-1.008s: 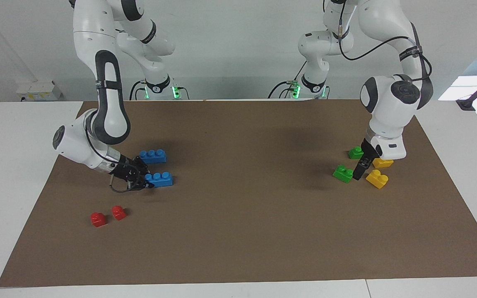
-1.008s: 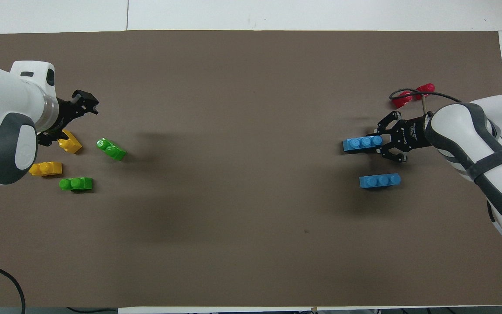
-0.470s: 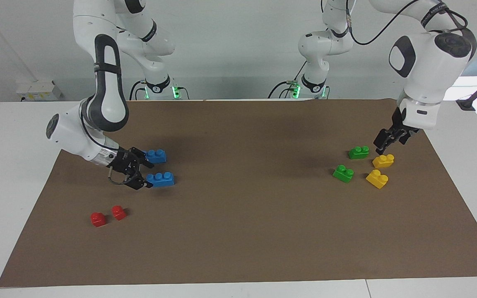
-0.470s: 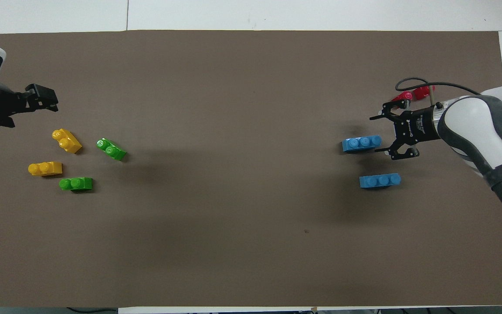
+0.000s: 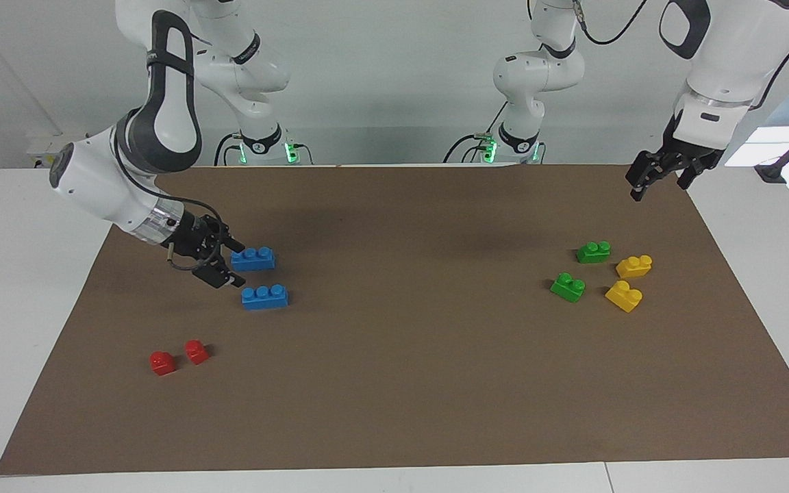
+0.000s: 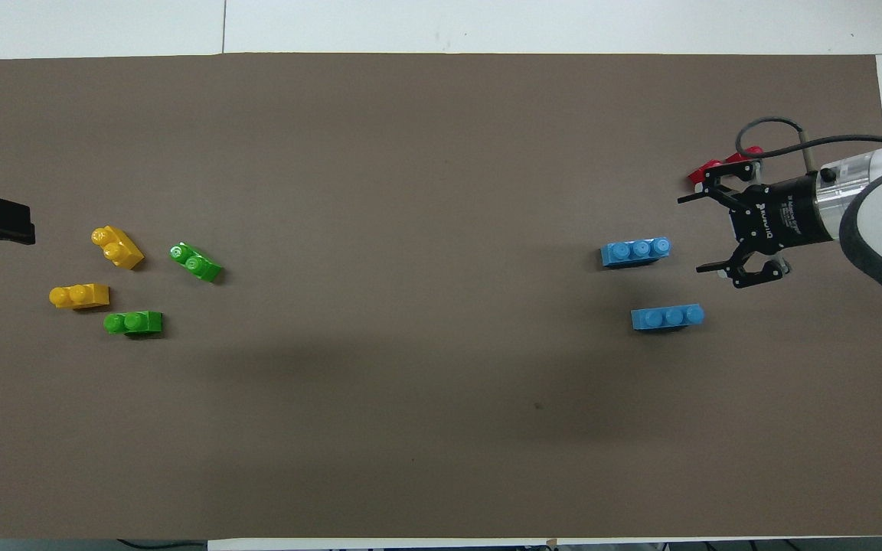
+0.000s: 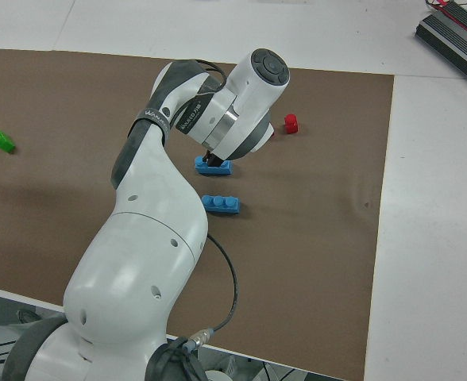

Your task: Remove green block with left arm and hold with right

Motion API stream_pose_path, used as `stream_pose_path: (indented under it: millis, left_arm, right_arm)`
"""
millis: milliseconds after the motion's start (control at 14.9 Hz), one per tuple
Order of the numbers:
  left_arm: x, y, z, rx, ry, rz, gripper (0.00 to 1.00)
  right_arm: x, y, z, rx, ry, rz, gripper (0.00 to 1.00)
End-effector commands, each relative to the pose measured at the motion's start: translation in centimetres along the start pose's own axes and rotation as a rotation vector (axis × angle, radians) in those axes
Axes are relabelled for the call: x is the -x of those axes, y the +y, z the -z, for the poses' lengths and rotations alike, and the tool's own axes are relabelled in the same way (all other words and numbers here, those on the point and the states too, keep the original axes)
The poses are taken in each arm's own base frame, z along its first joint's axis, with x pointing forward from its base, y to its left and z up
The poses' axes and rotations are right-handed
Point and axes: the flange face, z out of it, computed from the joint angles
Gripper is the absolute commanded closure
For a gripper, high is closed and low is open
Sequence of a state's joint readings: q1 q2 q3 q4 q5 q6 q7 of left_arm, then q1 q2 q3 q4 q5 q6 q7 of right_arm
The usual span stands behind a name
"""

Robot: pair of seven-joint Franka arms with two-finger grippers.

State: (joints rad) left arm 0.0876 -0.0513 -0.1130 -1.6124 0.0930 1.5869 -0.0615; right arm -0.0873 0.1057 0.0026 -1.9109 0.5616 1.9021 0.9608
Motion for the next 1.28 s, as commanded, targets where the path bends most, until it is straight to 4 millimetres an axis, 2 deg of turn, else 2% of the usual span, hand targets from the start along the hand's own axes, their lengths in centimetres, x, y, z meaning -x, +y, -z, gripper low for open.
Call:
stream_pose_path:
  millis: [0, 202, 269, 403, 806, 1209]
  left_arm:
    - [1.3, -1.4, 0.7, 0.013, -0.062, -0.049, 0.00]
    - [2.2, -1.3, 0.8, 0.081, -0.125, -0.032, 0.00]
    - [2.2, -2.2, 0.9, 0.110, -0.126, -0.011, 0.00]
    - [2.1, -1.9, 1.8, 0.128, -0.108, -0.015, 0.00]
    - [1.5, -1.2, 1.9, 0.120, -0.075, -0.023, 0.00]
    - [1.1, -1.0, 1.5, 0.112, -0.074, -0.015, 0.00]
  right_arm:
    - [1.9, 0.5, 3.9, 0.030, 0.074, 0.067, 0.03]
    - [4.1, 1.0, 7.0, 0.040, 0.118, 0.202, 0.03]
    - [4.3, 1.2, 7.7, 0.034, 0.125, 0.222, 0.02]
    - [4.9, 1.5, 8.7, 0.046, 0.163, 0.288, 0.02]
    - [7.0, 2.4, 11.3, 0.108, 0.249, 0.552, 0.01]
    - [9.9, 3.3, 14.5, 0.355, 0.304, 1.037, 0.00]
